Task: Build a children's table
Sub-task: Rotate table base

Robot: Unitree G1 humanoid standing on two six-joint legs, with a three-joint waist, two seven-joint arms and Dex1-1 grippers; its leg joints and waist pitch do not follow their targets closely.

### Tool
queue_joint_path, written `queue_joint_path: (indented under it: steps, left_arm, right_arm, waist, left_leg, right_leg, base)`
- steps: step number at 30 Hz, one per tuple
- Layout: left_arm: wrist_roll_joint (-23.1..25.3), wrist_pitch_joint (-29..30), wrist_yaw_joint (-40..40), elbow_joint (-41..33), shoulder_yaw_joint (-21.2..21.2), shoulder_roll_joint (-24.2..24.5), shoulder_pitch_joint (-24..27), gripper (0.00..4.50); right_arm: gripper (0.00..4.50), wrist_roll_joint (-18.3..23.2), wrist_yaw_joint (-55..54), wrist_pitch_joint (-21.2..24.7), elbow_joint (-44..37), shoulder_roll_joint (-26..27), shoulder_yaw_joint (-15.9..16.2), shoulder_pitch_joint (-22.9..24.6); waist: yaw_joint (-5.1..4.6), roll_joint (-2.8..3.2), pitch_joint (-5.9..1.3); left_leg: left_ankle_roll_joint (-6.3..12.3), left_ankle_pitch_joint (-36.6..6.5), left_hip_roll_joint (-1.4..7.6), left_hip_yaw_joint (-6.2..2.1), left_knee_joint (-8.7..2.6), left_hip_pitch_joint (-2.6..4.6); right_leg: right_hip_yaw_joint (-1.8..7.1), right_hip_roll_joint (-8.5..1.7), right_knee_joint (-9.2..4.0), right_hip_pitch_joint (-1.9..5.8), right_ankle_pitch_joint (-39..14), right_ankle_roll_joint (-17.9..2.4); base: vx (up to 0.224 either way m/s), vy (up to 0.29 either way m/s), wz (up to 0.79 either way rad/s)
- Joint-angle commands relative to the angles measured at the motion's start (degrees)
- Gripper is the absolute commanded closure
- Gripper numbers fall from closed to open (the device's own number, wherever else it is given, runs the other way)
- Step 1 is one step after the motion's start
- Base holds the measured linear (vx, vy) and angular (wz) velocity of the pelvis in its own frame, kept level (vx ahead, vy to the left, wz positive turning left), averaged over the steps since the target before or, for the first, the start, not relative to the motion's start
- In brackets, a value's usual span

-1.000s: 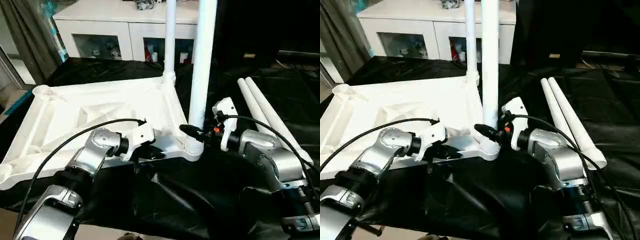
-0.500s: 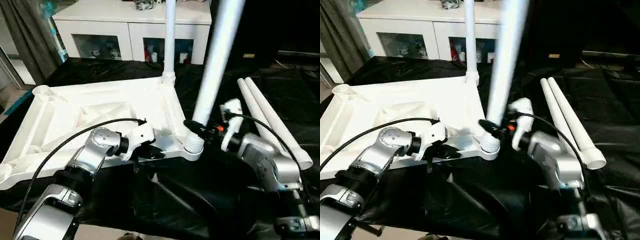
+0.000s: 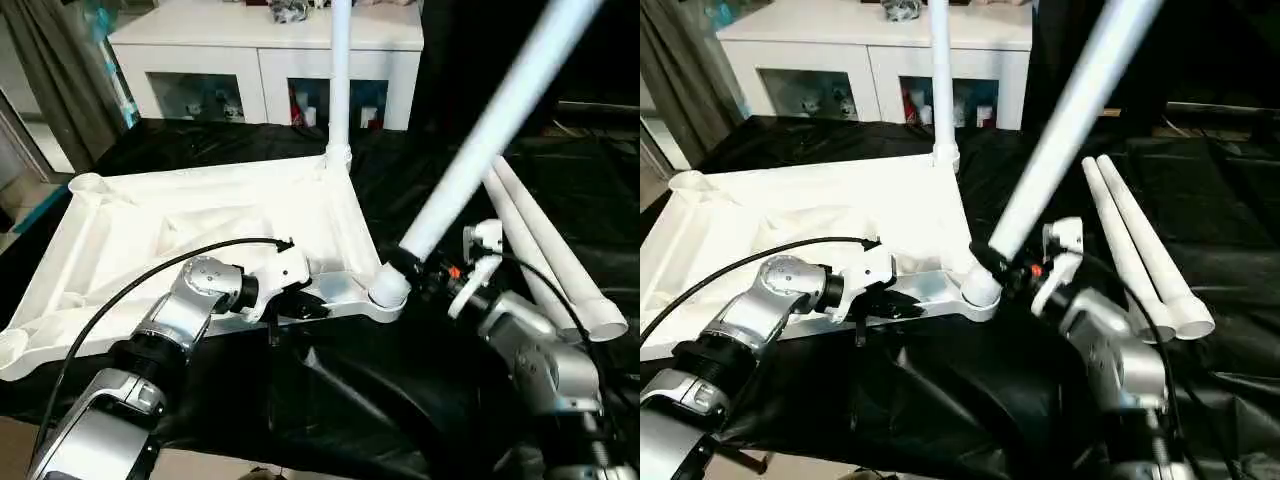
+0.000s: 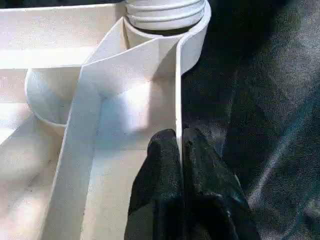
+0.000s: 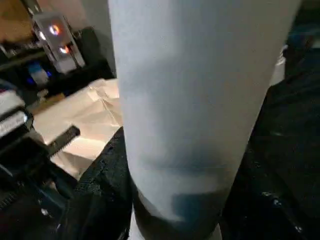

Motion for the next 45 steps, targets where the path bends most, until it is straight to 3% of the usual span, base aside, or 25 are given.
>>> queue_joint_path:
  steps: [1,7,8,11,12,14,16,18,19,20,21,23,26,27,28,31,40,43,45]
  left_arm:
    - [0.86,-0.01,1.43,0.2,0.87,1.04,-2.02,4.5]
    - [1.12,-0.45,1.6,0.66,0.74,1.09,-2.2,4.5]
    - [1.18,-0.53,1.66,0.75,0.68,1.06,-2.25,4.5]
    - [1.36,-0.68,1.78,0.83,0.48,0.98,-2.33,4.5]
    - [1.37,-0.66,1.78,0.79,0.44,0.95,-2.32,4.5]
    - [1.34,-0.59,1.64,0.43,0.32,0.89,-2.12,4.5]
    - [1.32,-0.37,1.48,-0.21,0.15,0.84,-1.79,4.5]
    - [1.35,-0.26,0.98,-0.72,-0.11,0.95,-1.58,4.5]
    - [1.35,-0.33,0.37,-1.21,-0.38,1.1,-1.38,4.5]
    - [1.33,-0.43,0.1,-1.41,-0.48,1.17,-1.3,4.5]
    - [1.29,-0.54,-0.17,-1.68,-0.57,1.24,-1.2,4.5]
    - [0.97,-0.82,-1.71,-2.7,-0.83,1.69,-1.06,4.5]
    - [0.39,-0.41,-4.74,-5.23,-1.31,2.85,-0.59,4.5]
    - [0.27,-0.32,-5.19,-5.66,-1.37,3.05,-0.49,4.5]
    - [0.09,-0.2,-5.81,-6.28,-1.46,3.32,-0.33,4.5]
    - [-1.07,1.04,-9.4,-10.1,-1.96,5.26,0.54,4.5]
    - [-0.42,2.94,-7.04,-12.82,-0.81,6.1,1.19,4.5]
    - [-0.36,4.6,-5.28,-13.93,-0.1,6.0,1.26,4.5]
    - [-0.13,6.55,-2.8,-14.42,0.77,5.43,0.97,4.5]
  right_arm:
    - [2.63,-3.82,-1.5,1.48,-0.07,-0.83,2.16,2.45]
    - [2.63,-8.11,-0.91,0.82,-2.35,-2.85,7.09,2.21]
    - [2.63,-8.39,-0.72,0.81,-1.97,-2.86,7.52,1.79]
    - [2.63,-9.66,0.29,0.58,-0.47,-3.37,9.4,0.23]
    - [2.63,-9.8,0.57,0.61,-0.05,-3.45,9.68,-0.14]
    - [2.63,-10.15,1.84,0.69,1.22,-3.82,10.62,-1.21]
    - [2.63,-9.83,3.66,1.01,2.37,-4.25,11.2,-1.82]
    - [2.63,-9.45,5.03,0.83,3.24,-4.52,11.35,-1.99]
    - [2.63,-9.12,6.4,0.44,4.21,-4.74,11.36,-2.15]
    - [2.63,-8.94,7.07,0.16,4.54,-4.83,11.36,-2.2]
    - [2.63,-8.75,7.83,-0.15,4.8,-4.94,11.35,-2.22]
    - [2.63,-7.76,10.87,-0.65,5.52,-5.53,11.38,-2.55]
    - [2.63,-6.4,14.79,-0.99,6.47,-6.43,11.28,-3.19]
    - [2.63,-6.23,15.29,-0.98,6.5,-6.54,11.27,-3.24]
    - [2.63,-5.99,16.0,-0.96,6.49,-6.69,11.24,-3.27]
    - [2.63,-5.14,20.89,-1.12,6.25,-8.26,11.95,-3.49]
    - [2.63,-5.47,22.16,-2.7,6.68,-8.03,12.48,-3.63]
    - [2.63,-5.87,20.85,-3.38,7.27,-7.04,11.82,-3.69]
    - [2.63,-6.81,17.49,-5.29,8.66,-5.54,10.51,-4.09]
  waist:
    - [-0.1,0.21,-3.53]
    - [-0.16,0.28,-3.57]
    - [-0.23,-0.19,-3.53]
    - [-0.28,0.09,-3.43]
    - [-0.36,-0.48,-3.39]
    - [-0.55,-0.43,-3.27]
    - [-0.67,-1.17,-3.2]
    - [-0.6,-0.94,-3.27]
    - [-0.63,-1.1,-3.37]
    - [-0.65,-1.7,-3.37]
    - [-0.52,-1.56,-3.45]
    - [-0.54,-2.15,-2.99]
    - [-0.39,-1.95,-2.93]
    - [-0.38,-2.22,-2.48]
    - [-0.4,-2.26,-2.55]
    - [-0.29,-2.18,-1.96]
    - [0.06,-2.24,-1.77]
    - [0.08,-2.26,-1.67]
    - [0.06,-2.28,-1.52]
  left_leg:
    - [-2.27,-22.41,3.1,-2.1,-5.0,2.11]
    - [-2.22,-22.55,3.12,-2.09,-5.04,2.08]
    - [-2.03,-22.59,3.1,-2.02,-5.03,2.03]
    - [-2.03,-23.43,3.08,-2.18,-5.07,2.06]
    - [-1.88,-23.06,3.06,-2.21,-5.04,1.94]
    - [-1.83,-23.76,3.09,-2.2,-5.02,2.12]
    - [-1.68,-23.79,3.21,-2.14,-5.07,2.13]
    - [-1.69,-23.4,3.26,-2.22,-5.1,2.08]
    - [-1.56,-23.0,3.26,-2.17,-5.08,2.04]
    - [-1.32,-22.74,3.29,-2.09,-5.1,1.96]
    - [-1.15,-21.95,3.34,-2.09,-5.1,1.98]
    - [-0.58,-21.45,3.31,-1.97,-5.18,1.74]
    - [-0.16,-20.8,3.45,-2.0,-5.26,1.87]
    - [0.14,-20.87,3.5,-1.96,-5.43,1.78]
    - [0.22,-20.71,3.5,-1.94,-5.46,1.81]
    - [0.1,-21.54,3.64,-1.94,-5.76,1.89]
    - [-0.01,-19.47,3.71,-1.76,-5.94,1.97]
    - [-0.36,-20.55,3.76,-1.71,-6.03,2.09]
    - [-1.25,-22.48,3.74,-1.84,-6.18,2.2]
  right_leg:
    - [2.2,-3.54,-4.91,1.72,-16.93,-11.68]
    - [2.31,-3.5,-4.9,1.61,-15.72,-11.57]
    - [2.33,-3.48,-4.97,1.62,-15.93,-11.6]
    - [2.29,-3.62,-5.12,1.59,-18.7,-11.15]
    - [2.3,-3.72,-5.05,1.67,-19.54,-11.0]
    - [2.33,-3.77,-5.37,1.41,-21.77,-10.59]
    - [2.45,-3.75,-5.57,1.26,-22.69,-10.19]
    - [2.47,-3.81,-5.43,1.32,-22.15,-10.22]
    - [2.46,-3.75,-5.32,1.35,-20.93,-10.51]
    - [2.47,-3.72,-5.37,1.38,-20.49,-10.58]
    - [2.49,-3.75,-5.17,1.42,-19.34,-10.84]
    - [2.55,-3.71,-5.16,1.32,-18.04,-11.12]
    - [2.57,-3.73,-5.03,1.39,-16.66,-11.6]
    - [2.57,-3.54,-5.0,1.25,-15.76,-11.8]
    - [2.56,-3.54,-4.85,1.34,-14.74,-12.14]
    - [2.6,-3.57,-4.89,1.2,-14.82,-12.51]
    - [2.57,-3.58,-4.68,1.56,-10.8,-14.6]
    - [2.62,-3.77,-4.88,1.43,-12.98,-14.55]
    - [2.65,-3.92,-5.32,1.23,-17.14,-13.62]
  base:
    - [0.0,0.0,0.0]
    - [0.0,0.0,0.0]
    - [0.0,0.0,0.0]
    - [0.0,0.0,0.0]
    - [0.0,0.0,0.0]
    - [0.0,0.0,0.0]
    - [0.0,0.0,0.0]
    - [0.0,0.0,0.0]
    - [0.0,0.0,0.0]
    - [0.0,0.0,0.0]
    - [0.0,0.0,0.0]
    - [0.0,0.0,0.0]
    - [0.0,0.0,0.0]
    - [0.0,0.0,0.0]
    - [0.0,0.0,0.0]
    - [0.0,0.0,0.0]
    - [0.0,0.0,0.0]
    - [0.0,0.0,0.0]
    - [0.0,0.0,0.0]
